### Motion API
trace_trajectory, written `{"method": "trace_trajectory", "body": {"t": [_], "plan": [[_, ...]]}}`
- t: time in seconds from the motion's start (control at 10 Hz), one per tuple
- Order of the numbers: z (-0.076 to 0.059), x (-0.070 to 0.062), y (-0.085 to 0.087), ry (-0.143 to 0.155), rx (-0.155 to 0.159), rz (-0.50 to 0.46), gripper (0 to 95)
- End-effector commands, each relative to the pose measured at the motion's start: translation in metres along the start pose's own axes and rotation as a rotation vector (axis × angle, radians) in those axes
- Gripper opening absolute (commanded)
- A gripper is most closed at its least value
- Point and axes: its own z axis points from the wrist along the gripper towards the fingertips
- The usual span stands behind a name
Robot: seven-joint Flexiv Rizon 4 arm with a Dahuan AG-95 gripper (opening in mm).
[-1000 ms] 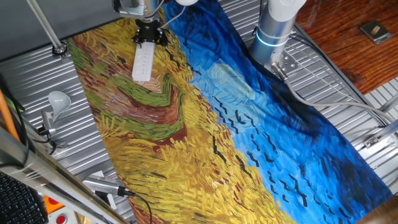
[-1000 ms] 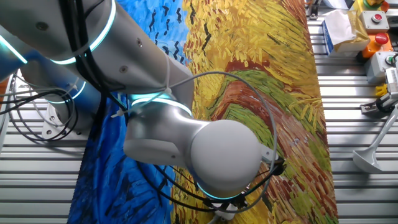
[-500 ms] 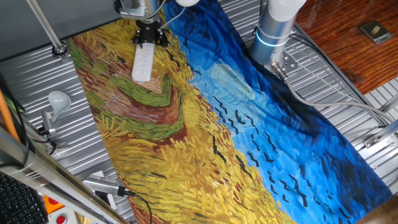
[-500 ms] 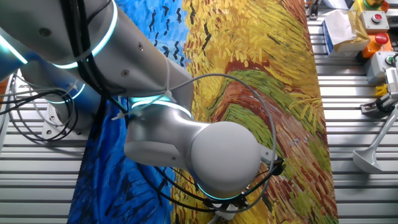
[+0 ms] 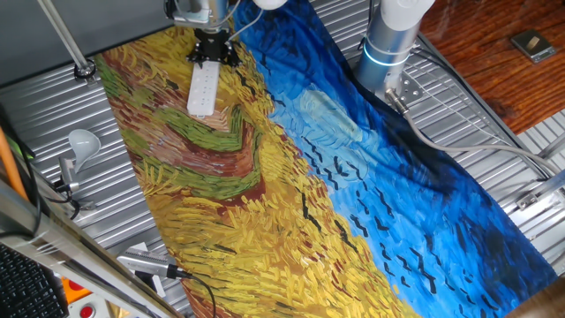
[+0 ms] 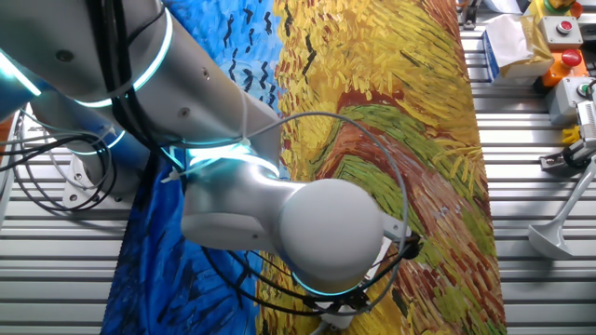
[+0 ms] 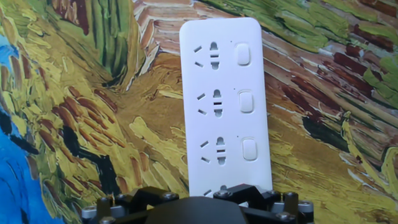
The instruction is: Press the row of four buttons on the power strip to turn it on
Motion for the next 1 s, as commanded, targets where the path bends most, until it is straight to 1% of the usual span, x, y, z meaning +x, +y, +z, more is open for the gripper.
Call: {"method": "trace_trajectory", "body": {"t": [0.1, 0.2, 0.4, 0.6, 0.7, 0.8, 0.9, 1.0], "plan": [[-0.019, 0.000, 0.002, 0.028, -0.004, -0.002, 95.0], [-0.025, 0.000, 0.003, 0.031, -0.013, 0.003, 95.0], [-0.033, -0.001, 0.005, 0.034, -0.021, 0.008, 95.0], [-0.037, -0.001, 0.007, 0.027, -0.028, 0.011, 95.0], [-0.040, -0.003, 0.009, 0.025, -0.029, 0.015, 95.0], [-0.040, -0.006, 0.010, 0.023, -0.030, 0.028, 95.0], [-0.038, -0.012, 0.012, 0.011, -0.027, 0.050, 95.0], [-0.038, -0.012, 0.012, 0.007, -0.024, 0.063, 95.0]]}}
